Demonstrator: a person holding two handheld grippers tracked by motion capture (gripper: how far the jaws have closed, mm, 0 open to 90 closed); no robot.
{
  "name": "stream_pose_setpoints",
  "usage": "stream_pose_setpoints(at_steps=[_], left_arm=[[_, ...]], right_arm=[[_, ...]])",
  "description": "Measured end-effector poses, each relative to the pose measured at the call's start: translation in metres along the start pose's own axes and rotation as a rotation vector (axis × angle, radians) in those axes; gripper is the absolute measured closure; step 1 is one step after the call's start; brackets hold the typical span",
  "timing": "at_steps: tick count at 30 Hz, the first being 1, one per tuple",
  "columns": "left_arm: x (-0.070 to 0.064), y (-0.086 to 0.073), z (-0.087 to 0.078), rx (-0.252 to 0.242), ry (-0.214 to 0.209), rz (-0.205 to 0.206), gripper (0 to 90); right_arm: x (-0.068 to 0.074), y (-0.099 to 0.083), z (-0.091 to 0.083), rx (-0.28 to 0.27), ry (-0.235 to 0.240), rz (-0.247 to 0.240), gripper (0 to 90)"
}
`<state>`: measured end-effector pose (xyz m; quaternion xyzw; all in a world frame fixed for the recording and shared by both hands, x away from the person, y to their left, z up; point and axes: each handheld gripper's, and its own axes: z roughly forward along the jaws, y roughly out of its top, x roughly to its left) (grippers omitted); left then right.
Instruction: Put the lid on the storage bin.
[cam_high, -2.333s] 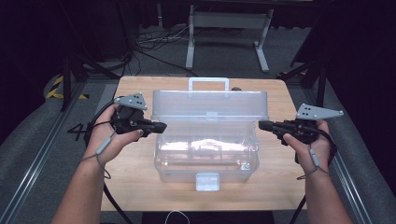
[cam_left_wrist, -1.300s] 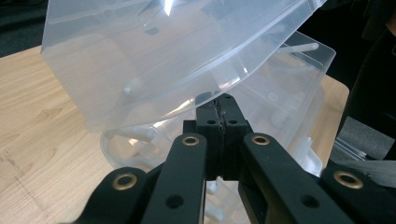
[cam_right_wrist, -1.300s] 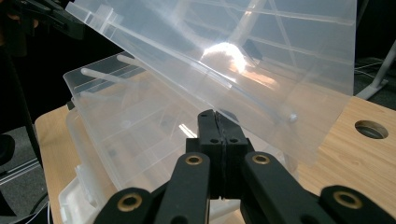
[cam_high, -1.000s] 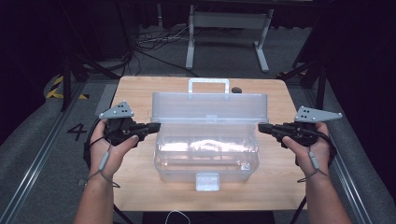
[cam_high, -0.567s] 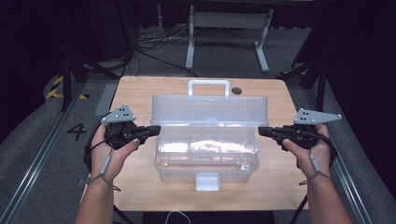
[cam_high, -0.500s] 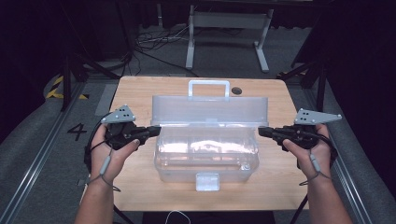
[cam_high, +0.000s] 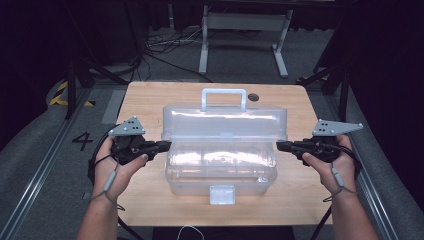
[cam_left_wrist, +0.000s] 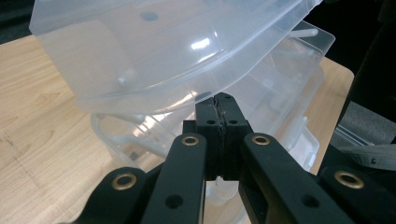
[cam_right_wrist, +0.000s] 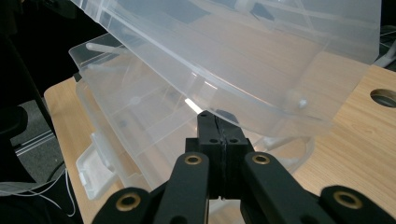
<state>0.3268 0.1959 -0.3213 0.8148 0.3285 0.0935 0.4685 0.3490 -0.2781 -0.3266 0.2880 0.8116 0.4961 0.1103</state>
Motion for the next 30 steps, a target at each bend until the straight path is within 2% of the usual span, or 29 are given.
stream_pose_setpoints(at_steps=[5,10,26,30], left_arm=[[0.0011,-0.0016,0.001,0.019,-0.006,-0.005,89.2],[0.0011,-0.0025,0.0016,0.058,-0.024,-0.01,89.4],[-0.0023,-0.0046,0.0047,0.144,-0.016,0.001,89.3],[-0.0027,-0.0051,0.0048,0.153,-0.016,0.001,89.2]], right_arm=[[0.001,-0.0003,0.0004,0.026,0.006,0.005,90.0],[0.0025,-0.0009,0.0011,0.067,0.018,0.017,90.0],[0.0049,-0.0026,0.0046,0.161,0.044,0.009,89.7],[0.0055,-0.0028,0.0052,0.179,0.049,0.009,89.1]])
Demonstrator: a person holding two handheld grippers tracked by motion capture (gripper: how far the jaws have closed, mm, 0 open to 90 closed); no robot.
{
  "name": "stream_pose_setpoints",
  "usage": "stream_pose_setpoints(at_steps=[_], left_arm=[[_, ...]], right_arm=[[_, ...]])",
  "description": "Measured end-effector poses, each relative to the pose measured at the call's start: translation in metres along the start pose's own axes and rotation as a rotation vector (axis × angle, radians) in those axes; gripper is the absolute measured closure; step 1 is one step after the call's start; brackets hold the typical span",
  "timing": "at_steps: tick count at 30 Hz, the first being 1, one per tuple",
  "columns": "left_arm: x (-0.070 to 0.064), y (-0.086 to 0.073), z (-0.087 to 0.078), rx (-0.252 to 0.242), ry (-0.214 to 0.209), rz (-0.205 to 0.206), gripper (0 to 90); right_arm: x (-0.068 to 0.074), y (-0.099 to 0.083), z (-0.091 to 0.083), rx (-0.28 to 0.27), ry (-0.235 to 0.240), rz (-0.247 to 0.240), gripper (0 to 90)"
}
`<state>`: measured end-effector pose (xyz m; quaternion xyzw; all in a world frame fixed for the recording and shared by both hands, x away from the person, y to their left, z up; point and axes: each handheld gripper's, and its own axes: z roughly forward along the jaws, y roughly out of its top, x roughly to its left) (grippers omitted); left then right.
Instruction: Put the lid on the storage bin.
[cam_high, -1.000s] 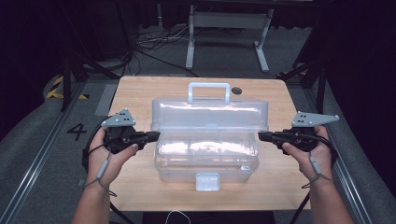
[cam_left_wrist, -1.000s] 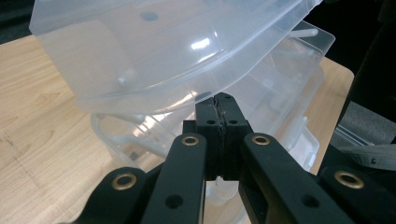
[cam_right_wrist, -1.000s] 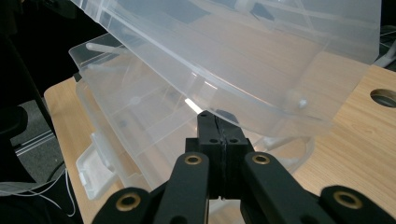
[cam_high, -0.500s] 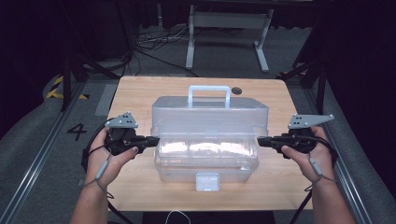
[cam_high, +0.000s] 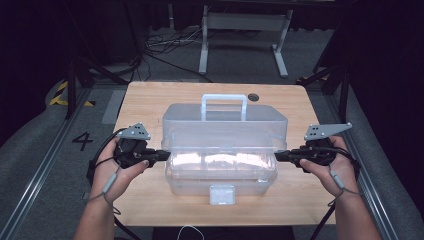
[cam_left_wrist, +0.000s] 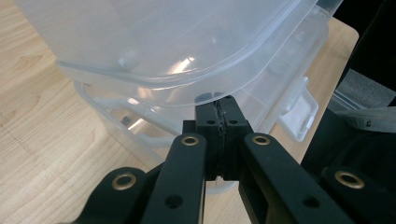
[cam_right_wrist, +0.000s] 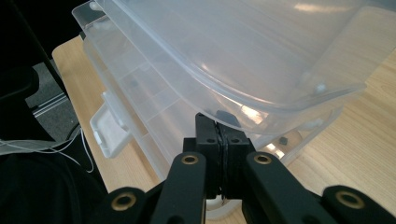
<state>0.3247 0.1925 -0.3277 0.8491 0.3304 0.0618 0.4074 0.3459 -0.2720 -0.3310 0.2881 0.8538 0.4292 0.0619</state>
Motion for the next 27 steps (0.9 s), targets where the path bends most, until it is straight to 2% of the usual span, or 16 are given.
stream_pose_setpoints(at_steps=[9,14,27], left_arm=[[0.0012,-0.002,0.0001,0.042,-0.02,-0.013,89.2],[0.0021,-0.0024,0.0008,0.061,0.001,-0.019,87.0],[0.0003,-0.0035,0.0037,0.114,-0.018,-0.018,89.4]], right_arm=[[-0.001,-0.0016,0.004,0.048,0.012,-0.003,89.7],[-0.0013,-0.0022,0.0049,0.065,0.021,-0.004,89.7],[-0.0017,-0.0038,0.007,0.125,0.039,-0.017,89.2]])
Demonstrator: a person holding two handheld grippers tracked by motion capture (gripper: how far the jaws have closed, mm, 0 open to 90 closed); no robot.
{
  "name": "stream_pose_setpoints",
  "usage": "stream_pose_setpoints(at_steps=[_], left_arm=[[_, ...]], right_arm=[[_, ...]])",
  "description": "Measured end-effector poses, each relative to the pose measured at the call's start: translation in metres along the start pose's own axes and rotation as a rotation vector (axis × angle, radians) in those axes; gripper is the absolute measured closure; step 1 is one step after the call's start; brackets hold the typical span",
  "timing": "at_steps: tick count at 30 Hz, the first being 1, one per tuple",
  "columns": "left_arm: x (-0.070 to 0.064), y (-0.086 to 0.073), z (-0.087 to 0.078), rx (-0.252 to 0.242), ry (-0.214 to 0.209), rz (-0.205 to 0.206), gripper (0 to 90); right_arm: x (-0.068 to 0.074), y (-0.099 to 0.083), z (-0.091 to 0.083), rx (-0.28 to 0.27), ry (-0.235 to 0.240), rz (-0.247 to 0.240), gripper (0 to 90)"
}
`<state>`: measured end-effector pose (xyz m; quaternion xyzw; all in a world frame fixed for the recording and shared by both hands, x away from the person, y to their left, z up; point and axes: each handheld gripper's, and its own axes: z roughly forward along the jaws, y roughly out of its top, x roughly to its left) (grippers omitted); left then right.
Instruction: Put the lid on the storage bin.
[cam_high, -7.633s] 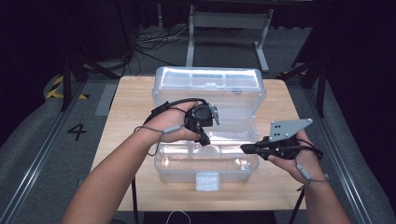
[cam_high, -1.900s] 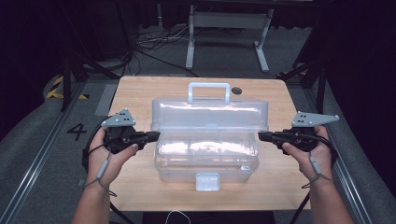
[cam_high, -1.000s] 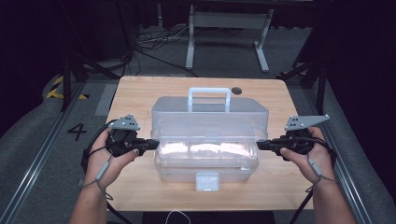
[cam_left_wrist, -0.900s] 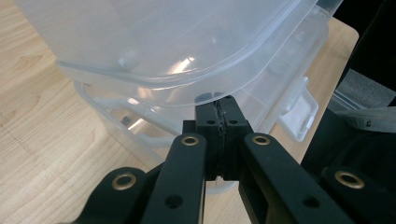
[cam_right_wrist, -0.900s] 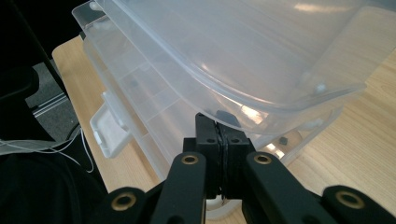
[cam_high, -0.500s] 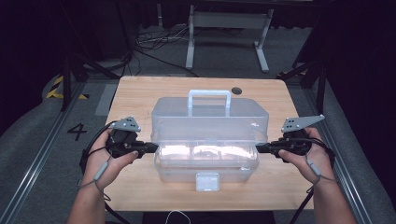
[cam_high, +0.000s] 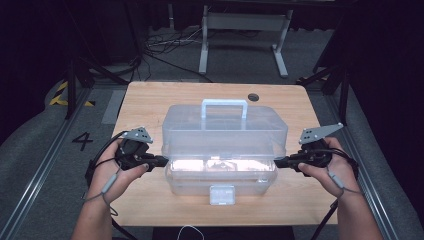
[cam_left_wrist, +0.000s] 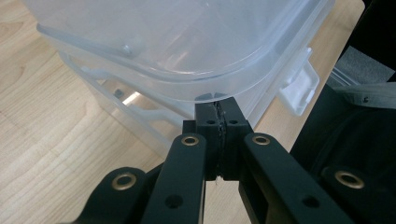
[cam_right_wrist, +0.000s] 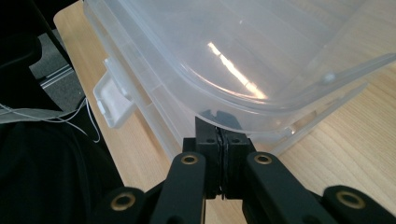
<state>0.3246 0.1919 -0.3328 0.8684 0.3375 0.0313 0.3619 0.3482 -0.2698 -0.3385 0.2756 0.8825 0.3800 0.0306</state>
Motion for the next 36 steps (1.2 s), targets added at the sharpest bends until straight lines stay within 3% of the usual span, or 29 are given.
stream_pose_setpoints(at_steps=[21,36], left_arm=[[-0.0007,-0.001,0.0036,0.08,-0.033,-0.003,89.3],[-0.0034,-0.0022,0.0041,0.13,-0.049,0.023,89.0]], right_arm=[[0.0007,-0.0025,0.0035,0.085,0.008,-0.012,88.7],[0.001,-0.0044,0.0025,0.128,0.008,-0.019,88.1]])
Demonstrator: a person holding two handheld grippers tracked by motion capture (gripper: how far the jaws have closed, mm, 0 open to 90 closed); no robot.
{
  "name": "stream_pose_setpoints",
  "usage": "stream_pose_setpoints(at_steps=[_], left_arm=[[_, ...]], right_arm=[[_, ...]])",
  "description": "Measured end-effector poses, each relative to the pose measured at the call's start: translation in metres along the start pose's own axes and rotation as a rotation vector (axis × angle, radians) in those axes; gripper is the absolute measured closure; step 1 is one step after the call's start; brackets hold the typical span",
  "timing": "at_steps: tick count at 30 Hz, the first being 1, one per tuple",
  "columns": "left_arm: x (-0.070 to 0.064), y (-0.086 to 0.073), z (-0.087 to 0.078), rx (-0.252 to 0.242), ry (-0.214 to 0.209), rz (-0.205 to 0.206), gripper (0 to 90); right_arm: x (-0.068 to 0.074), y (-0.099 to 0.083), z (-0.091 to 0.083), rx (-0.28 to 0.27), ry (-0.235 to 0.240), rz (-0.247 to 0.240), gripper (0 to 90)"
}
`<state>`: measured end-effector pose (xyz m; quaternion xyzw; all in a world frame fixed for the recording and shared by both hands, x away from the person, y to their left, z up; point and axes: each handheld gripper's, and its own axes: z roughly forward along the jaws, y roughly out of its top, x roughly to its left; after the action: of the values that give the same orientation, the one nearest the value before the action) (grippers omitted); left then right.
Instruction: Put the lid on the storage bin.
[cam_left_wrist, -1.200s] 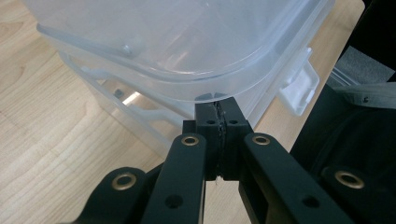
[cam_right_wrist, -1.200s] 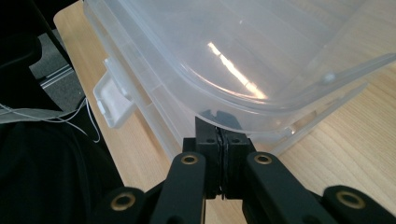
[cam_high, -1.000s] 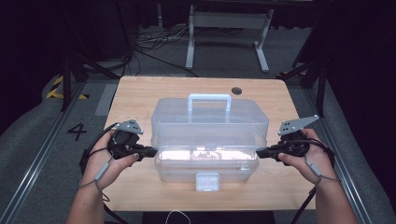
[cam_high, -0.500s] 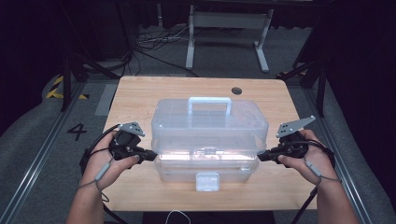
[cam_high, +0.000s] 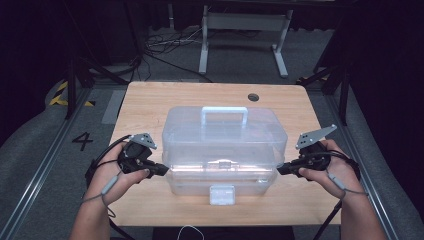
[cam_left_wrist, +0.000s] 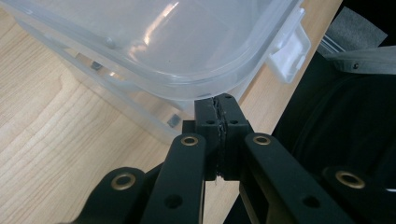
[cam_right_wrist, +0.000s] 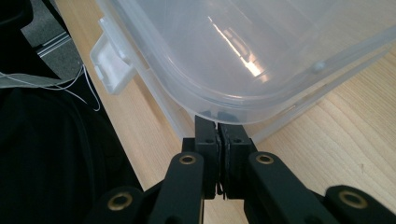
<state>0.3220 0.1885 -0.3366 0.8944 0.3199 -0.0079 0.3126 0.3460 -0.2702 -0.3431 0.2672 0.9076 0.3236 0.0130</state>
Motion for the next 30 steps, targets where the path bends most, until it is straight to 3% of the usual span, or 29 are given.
stream_pose_setpoints(at_steps=[14,30], left_arm=[[0.005,-0.005,0.004,0.062,-0.021,-0.009,88.5],[0.007,-0.007,0.008,0.104,-0.034,-0.003,88.4]], right_arm=[[0.0,-0.002,0.007,0.091,0.023,-0.018,87.5],[-0.001,-0.003,0.016,0.153,0.036,-0.023,87.5]])
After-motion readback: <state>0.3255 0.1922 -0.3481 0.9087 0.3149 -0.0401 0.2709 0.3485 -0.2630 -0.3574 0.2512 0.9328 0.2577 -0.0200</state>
